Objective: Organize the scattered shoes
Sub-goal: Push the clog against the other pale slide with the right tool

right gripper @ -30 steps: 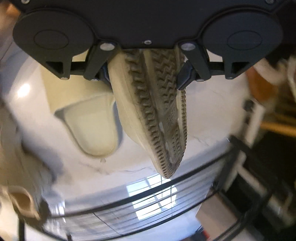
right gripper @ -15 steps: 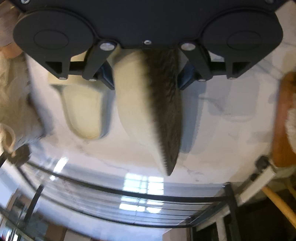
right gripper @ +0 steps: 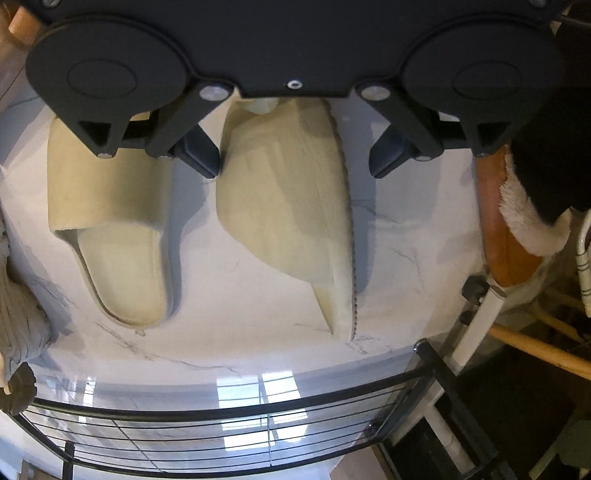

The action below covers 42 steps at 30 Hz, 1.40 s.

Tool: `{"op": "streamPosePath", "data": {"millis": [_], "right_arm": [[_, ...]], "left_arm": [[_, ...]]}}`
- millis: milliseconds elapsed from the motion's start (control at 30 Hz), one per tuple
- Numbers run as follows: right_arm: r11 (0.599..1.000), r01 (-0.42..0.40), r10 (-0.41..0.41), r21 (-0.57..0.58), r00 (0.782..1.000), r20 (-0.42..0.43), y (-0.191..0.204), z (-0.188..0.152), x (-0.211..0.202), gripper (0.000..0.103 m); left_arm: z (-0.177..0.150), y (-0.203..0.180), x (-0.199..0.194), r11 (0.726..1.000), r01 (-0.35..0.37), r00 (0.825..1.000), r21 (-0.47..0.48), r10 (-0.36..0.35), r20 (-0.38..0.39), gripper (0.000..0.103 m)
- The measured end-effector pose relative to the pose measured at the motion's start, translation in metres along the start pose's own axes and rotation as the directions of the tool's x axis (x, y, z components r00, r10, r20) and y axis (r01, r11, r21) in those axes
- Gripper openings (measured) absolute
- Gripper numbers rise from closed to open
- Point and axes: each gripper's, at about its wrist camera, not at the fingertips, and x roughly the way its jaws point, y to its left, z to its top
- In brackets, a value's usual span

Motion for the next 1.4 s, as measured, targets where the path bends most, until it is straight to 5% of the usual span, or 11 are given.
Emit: {"op": "streamPosePath", "data": {"millis": [1167, 1400], "right_arm": [[0.985, -0.172, 0.172, 0.019, 0.985, -0.012, 0.012, -0.001, -0.012, 0.094], [0.977, -0.211, 0.214, 0.044, 0.973, -0.084, 0.013, -0.007, 0.001, 0.094]], "left_arm": [[0.000, 0.001, 0.003, 1.000, 0.009, 1.000, -0.016, -0.009, -0.026, 0.102], [0.000, 0.003, 0.006, 0.999, 0.008, 0.999, -0.039, -0.009, -0.034, 0.102]]}}
